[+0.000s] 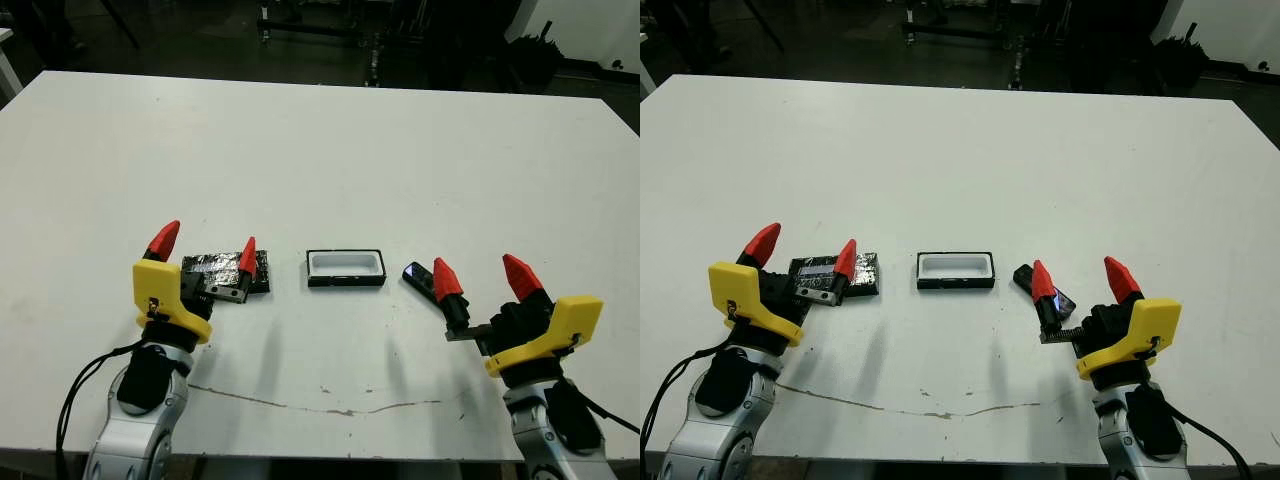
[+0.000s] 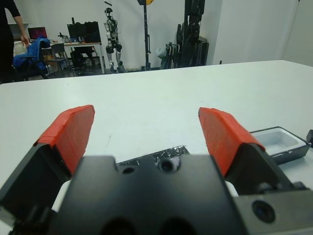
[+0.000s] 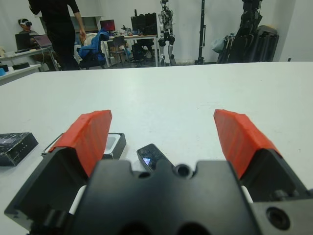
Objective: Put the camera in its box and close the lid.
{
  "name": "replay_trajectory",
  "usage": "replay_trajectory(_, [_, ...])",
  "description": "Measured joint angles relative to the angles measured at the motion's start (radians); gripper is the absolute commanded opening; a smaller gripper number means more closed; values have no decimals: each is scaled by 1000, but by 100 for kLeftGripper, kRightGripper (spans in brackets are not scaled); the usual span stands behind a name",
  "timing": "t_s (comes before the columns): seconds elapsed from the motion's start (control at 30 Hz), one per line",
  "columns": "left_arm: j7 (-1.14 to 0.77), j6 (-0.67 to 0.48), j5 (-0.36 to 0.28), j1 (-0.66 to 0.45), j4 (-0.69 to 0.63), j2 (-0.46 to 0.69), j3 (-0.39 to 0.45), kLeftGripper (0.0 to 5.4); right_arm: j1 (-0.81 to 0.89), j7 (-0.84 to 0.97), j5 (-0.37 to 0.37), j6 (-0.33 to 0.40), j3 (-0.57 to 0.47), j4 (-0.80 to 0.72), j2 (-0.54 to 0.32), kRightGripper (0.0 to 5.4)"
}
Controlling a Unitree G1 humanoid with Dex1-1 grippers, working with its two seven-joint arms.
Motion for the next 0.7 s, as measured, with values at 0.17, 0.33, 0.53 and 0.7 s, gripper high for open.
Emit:
replay_trajectory(0.17, [-8, 0, 0, 0, 0, 3, -6, 540, 0, 3, -1, 0, 1, -3, -11, 539])
replay_trajectory(0.33, [-10, 15, -2, 0, -2, 3, -11, 540, 0, 18, -1, 22, -1, -12, -38, 539])
replay_trajectory(0.53, [-8, 18, -2, 1, -7, 0, -14, 540, -44, 102, 54, 137, -89, -50, -187, 539])
replay_trajectory(0.7, [-5, 19, -3, 8, -14, -12, -20, 540, -166, 266, 189, 293, -189, -34, -406, 539])
